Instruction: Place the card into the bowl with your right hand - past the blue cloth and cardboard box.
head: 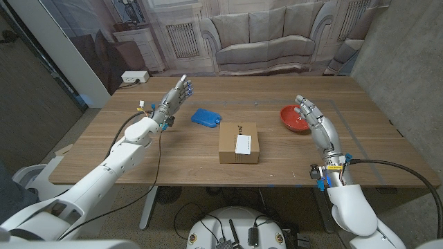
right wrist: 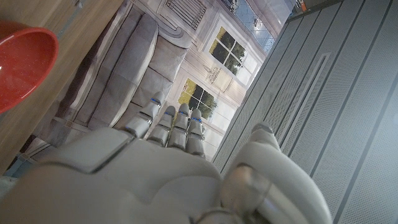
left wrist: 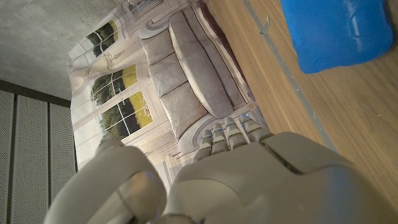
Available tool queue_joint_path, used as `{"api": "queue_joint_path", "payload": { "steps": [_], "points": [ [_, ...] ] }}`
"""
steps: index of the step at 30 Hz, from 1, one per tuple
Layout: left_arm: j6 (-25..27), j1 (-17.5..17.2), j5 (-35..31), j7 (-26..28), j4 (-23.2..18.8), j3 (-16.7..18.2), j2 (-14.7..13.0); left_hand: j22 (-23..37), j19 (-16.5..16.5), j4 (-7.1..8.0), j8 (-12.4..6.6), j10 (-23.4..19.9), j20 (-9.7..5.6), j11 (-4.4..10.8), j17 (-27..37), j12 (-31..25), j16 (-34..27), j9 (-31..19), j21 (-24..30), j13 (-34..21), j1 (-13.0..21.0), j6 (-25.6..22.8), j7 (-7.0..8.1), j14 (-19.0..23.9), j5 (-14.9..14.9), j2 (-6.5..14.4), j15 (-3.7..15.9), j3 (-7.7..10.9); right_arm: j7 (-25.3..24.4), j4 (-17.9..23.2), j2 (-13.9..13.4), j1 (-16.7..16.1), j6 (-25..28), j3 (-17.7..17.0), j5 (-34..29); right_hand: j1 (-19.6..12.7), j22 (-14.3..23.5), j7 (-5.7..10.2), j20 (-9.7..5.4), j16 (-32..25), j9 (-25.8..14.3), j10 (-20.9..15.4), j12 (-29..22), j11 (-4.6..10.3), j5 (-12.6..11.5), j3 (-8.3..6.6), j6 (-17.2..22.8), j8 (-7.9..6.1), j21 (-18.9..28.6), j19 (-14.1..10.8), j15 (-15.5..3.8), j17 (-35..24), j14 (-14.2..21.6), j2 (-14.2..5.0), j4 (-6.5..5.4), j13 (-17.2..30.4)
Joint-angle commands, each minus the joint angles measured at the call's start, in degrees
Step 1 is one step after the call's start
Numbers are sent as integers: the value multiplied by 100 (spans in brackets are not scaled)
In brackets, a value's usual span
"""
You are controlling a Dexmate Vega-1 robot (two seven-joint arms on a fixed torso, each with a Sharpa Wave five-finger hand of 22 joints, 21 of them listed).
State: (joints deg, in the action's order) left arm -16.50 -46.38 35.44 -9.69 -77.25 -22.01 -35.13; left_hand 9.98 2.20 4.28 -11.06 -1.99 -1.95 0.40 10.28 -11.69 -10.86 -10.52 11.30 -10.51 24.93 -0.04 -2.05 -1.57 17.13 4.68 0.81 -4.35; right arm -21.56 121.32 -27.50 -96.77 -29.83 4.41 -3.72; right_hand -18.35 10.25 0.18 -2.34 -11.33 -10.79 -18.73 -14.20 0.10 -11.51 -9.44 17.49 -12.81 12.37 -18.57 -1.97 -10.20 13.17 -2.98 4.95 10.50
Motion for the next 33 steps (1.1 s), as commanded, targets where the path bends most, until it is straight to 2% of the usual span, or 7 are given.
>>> {"api": "queue_joint_path", "payload": {
  "steps": [1, 7, 15, 23, 28, 33],
  "points": [
    [12, 8, 19, -37, 46, -4, -4, 30, 58, -14, -30, -33, -281, 10, 19, -1, 8, -15, 2, -27, 38, -39, -6, 13, -13, -3, -5, -41, -318, 63, 208, -127, 4, -102, -840, -66, 29, 33, -234, -39, -17, -130, -62, 53, 1, -7, 125, -33, 61, -95, -36, -14, 107, -5, 55, 24],
    [3, 44, 9, -63, 76, -19, 9, 30, 59, -15, -27, -29, -278, 2, 19, 1, 7, -16, 3, -27, 41, -36, -8, 16, -17, 0, -8, -46, -700, -133, 402, -64, -350, -126, -1429, -138, 36, 204, -353, -92, -22, -487, -153, 199, -15, -31, 481, -98, 130, -411, -208, -27, 484, -28, 106, 27],
    [33, 51, -11, -57, 42, -23, -19, 30, 61, -15, -27, -35, -278, 8, 20, 0, 7, -16, 3, -27, 44, -37, -9, 17, -22, 4, -8, -50, -864, -233, 488, -33, -548, -182, -1784, -197, 34, 247, -430, -103, -23, -606, -175, 226, -31, -57, 607, -108, 174, -603, -289, -29, 643, -52, 139, 29],
    [34, 53, -26, -36, 25, -20, -25, 30, 67, -15, -27, -36, -278, 3, 20, 1, 10, -16, 2, -27, 47, -40, -10, 12, -27, 9, -4, -56, -958, -157, 506, -86, -522, -302, -2246, -288, 23, 268, -468, -117, -25, -692, -185, 247, -53, -80, 661, -91, 233, -860, -336, -25, 821, -37, 200, 33],
    [48, 71, -28, -44, 31, -28, -23, 30, 70, -15, -26, -32, -273, -1, 20, 3, 8, -16, 2, -28, 49, -41, -10, 18, -30, 12, -5, -59, -1067, -163, 519, -96, -499, -349, -2476, -324, 19, 312, -483, -116, -26, -774, -207, 276, -62, -90, 707, -94, 228, -897, -372, -25, 878, -34, 222, 34],
    [91, 83, -31, -52, 36, -44, -29, 30, 73, -15, -27, -30, -273, 4, 20, 4, 8, -16, 2, -28, 50, -44, -7, 18, -33, 14, -8, -62, -1239, -186, 531, -101, -491, -367, -2763, -366, 19, 371, -504, -110, -29, -851, -222, 354, -80, -137, 797, -106, 202, -897, -409, -36, 935, -121, 219, 37]
  ]
}}
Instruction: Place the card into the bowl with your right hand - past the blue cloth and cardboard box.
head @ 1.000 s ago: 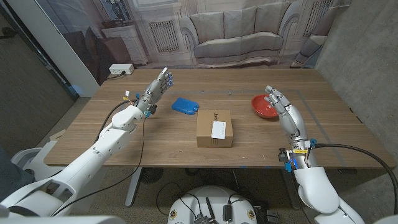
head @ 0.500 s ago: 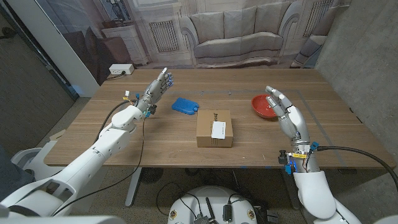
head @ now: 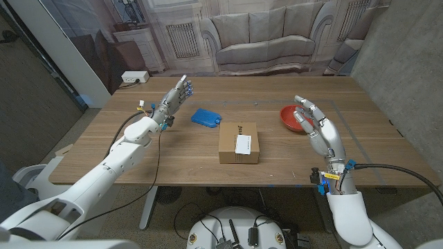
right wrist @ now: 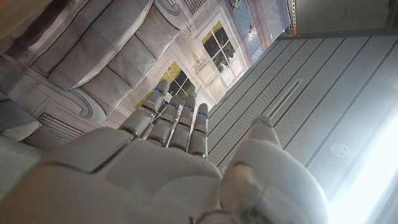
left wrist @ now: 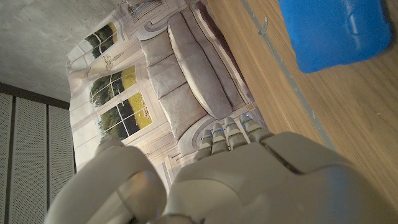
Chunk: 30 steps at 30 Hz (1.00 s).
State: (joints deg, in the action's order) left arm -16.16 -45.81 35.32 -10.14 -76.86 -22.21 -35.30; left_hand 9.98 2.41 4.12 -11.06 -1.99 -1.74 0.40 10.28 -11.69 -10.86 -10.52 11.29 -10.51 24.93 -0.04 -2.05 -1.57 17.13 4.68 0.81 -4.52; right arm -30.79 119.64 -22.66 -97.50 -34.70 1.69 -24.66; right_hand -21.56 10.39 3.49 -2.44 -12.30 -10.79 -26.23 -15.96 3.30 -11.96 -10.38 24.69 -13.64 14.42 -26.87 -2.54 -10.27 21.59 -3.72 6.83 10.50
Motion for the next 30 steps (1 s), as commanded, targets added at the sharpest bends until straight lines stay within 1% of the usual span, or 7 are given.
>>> {"api": "queue_joint_path", "payload": {
  "steps": [1, 6, 10, 15, 30],
  "points": [
    [58, 28, -26, -3, -5, -26, -14, 30, 54, 2, -27, -32, -292, 0, 20, 4, 8, -16, 1, -28, 51, -44, -8, 18, -34, 15, -8, -46, -365, -19, 52, -31, 1, -98, -736, -48, 5, 60, -495, -10, -30, -108, -46, 49, -36, -47, 100, -28, -6, -68, -360, -30, 100, -54, 31, 38],
    [35, 31, -39, 19, 2, -19, -7, 30, 56, 2, -26, -34, -291, 1, 20, 3, 10, -16, 2, -28, 52, -45, -4, 13, -37, 17, -12, -49, -644, -53, 43, -20, 27, -102, -1130, -67, 6, 106, -527, 3, -32, -178, -64, 90, -43, -62, 157, -35, -14, -88, -387, -33, 115, -73, 36, 40],
    [22, 52, -47, 19, 30, -18, 1, 30, 57, 2, -26, -37, -291, 4, 20, 2, 9, -16, 2, -28, 54, -45, -5, 16, -39, 19, -9, -52, -776, -34, -55, -16, 92, -112, -1375, -110, 7, 147, -559, 9, -34, -269, -88, 115, -59, -94, 254, -54, -25, -109, -430, -35, 159, -116, 47, 42],
    [14, 90, -46, 2, 81, -26, 23, 30, 58, 2, -24, -30, -289, 7, 20, 5, 8, -16, 2, -28, 55, -42, -6, 17, -41, 21, -4, -55, -955, -22, -155, 5, 179, -92, -1575, -158, 8, 207, -593, 13, -36, -335, -99, 126, -78, -130, 342, -65, -33, -147, -499, -37, 221, -159, 61, 44],
    [82, 145, -39, 23, 131, -41, 54, 30, 65, 1, -23, -30, -281, 5, 20, 6, 12, -16, 2, -28, 60, -43, 1, 9, -49, 27, -6, -65, -1335, 88, -467, 11, 649, 43, -1906, -199, 8, 259, -623, 28, -37, -396, -104, 147, -100, -139, 412, -65, -54, -161, -561, -35, 265, -131, 90, 46]
  ]
}}
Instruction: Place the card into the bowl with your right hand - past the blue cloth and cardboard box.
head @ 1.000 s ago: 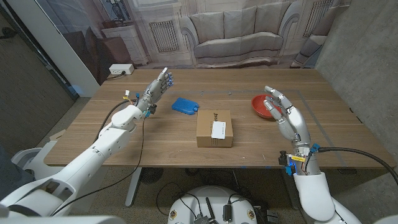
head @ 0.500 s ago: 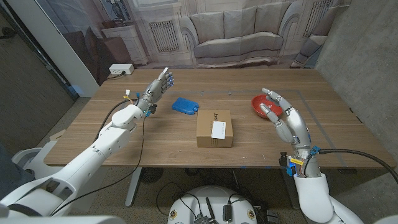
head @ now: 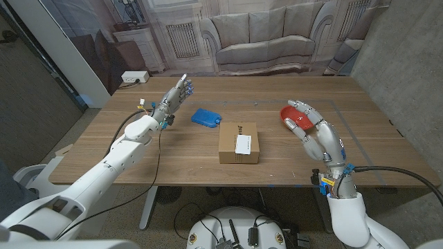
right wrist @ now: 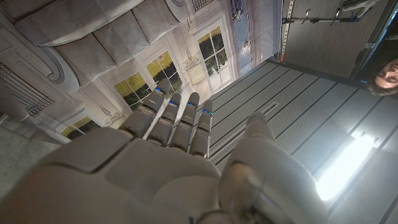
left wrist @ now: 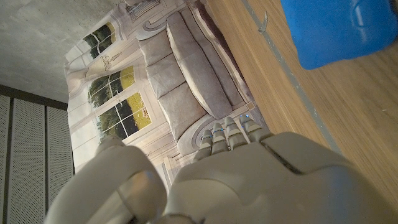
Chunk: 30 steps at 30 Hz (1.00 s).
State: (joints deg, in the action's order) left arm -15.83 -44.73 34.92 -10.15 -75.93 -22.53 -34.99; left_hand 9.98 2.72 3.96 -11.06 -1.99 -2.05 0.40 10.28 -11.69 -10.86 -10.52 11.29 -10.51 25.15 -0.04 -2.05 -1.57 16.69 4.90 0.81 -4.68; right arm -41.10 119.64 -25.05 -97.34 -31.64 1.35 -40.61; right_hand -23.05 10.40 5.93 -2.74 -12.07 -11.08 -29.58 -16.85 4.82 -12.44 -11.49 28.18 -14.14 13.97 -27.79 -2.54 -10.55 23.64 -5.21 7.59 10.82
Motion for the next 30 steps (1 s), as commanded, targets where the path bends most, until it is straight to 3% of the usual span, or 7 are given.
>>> {"api": "queue_joint_path", "payload": {
  "steps": [1, 11, 22, 30],
  "points": [
    [55, 41, -6, 23, 40, -14, 19, 30, 37, 17, -24, -38, -246, -4, 20, 4, 12, -16, 1, -28, 39, -46, 2, 8, -6, 5, -6, -50, -333, 98, -247, -15, 383, 84, -344, -54, 7, 17, -595, 7, -9, -72, -19, 2, -54, -28, 67, -15, -11, -70, -566, -6, 62, 23, 18, 15],
    [93, 56, -10, 28, 48, -14, 1, 31, 44, 17, -31, -49, -238, 60, 20, 0, 3, -16, 1, -28, 43, -67, 19, 31, -12, 12, 43, -58, -552, 276, -496, -168, 893, 153, -743, -100, 8, 129, -617, 28, -13, -122, -23, 49, -78, -37, 177, -34, -35, -72, -603, -5, 80, 54, 47, 18],
    [173, 53, 14, -46, 15, -3, -89, 31, 48, 16, -28, -38, -234, 53, 20, 6, 7, -16, 2, -28, 48, -65, 20, 24, -17, 18, 45, -65, -788, 435, -751, -317, 1508, 347, -1043, -177, 10, 144, -617, 81, -19, -73, 15, 119, -109, -58, 280, -49, -92, 10, -608, -3, 8, 83, 86, 21],
    [193, 45, -2, -50, -63, 13, -153, 31, 46, 16, -27, -38, -232, 62, 20, 6, 8, -16, 4, -29, 52, -64, 18, 24, -22, 23, 49, -70, -1049, 550, -1010, -427, 1996, 464, -1423, -189, 13, 288, -633, 111, -25, -45, 38, 166, -126, -48, 329, -46, -132, 74, -638, -7, -48, 126, 90, 24]
  ]
}}
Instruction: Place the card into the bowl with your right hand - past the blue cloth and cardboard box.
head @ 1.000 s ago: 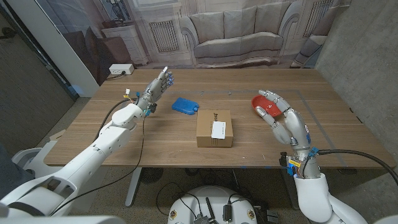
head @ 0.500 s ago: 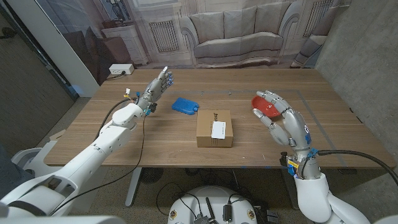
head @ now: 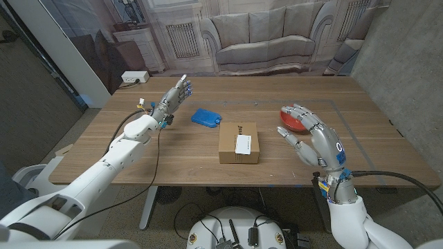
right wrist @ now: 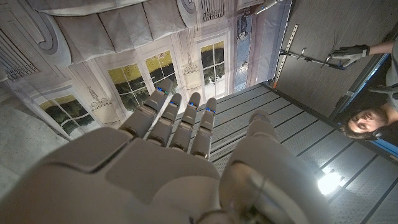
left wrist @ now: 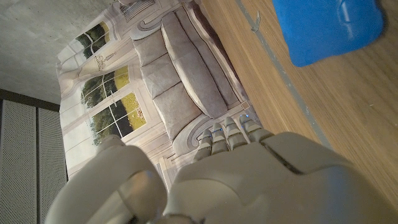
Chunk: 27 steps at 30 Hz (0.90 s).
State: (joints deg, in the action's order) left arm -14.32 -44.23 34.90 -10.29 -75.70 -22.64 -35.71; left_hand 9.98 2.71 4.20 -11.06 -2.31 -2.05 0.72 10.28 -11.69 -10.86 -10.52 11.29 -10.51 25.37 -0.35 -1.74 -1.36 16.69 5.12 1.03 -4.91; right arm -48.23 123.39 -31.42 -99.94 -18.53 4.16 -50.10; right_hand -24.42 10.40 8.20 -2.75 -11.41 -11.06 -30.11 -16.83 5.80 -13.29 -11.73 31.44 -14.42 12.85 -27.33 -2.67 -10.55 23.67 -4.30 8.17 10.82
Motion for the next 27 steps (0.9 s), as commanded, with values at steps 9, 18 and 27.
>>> {"api": "queue_joint_path", "payload": {
  "steps": [9, 18, 27],
  "points": [
    [27, -9, -12, -43, -134, 42, -119, 31, 47, -7, -25, -5, -230, 18, 20, 7, 8, -16, 5, -29, 33, -32, -4, 3, -26, 6, 16, -51, -477, 286, -677, -294, 1096, 311, -639, -71, 14, 150, -656, 60, -32, 38, 58, 123, -59, -13, -23, 10, -43, 56, -641, -10, -84, 85, 42, 28],
    [-5, -13, -8, -37, -108, 55, -110, 31, 57, -7, -25, -10, -219, 20, 20, 6, 9, -16, 3, -29, 36, -34, -4, 1, -31, 10, 14, -58, -561, 323, -891, -286, 1459, 506, -735, -231, 10, 206, -659, 92, -40, 125, 105, 149, -102, -37, -100, 57, -83, 115, -631, -3, -169, 179, 129, 34],
    [4, -38, -13, -5, -127, 65, -125, 32, 60, -7, -24, -9, -213, 15, 20, 7, 11, -16, 3, -29, 39, -34, -13, -4, -34, 15, -5, -63, -525, 356, -1146, -226, 1740, 662, -761, -597, 7, 261, -625, 118, -54, 271, 180, 190, -204, -113, -161, 96, -143, 228, -618, -1, -301, 318, 217, 46]
  ]
}}
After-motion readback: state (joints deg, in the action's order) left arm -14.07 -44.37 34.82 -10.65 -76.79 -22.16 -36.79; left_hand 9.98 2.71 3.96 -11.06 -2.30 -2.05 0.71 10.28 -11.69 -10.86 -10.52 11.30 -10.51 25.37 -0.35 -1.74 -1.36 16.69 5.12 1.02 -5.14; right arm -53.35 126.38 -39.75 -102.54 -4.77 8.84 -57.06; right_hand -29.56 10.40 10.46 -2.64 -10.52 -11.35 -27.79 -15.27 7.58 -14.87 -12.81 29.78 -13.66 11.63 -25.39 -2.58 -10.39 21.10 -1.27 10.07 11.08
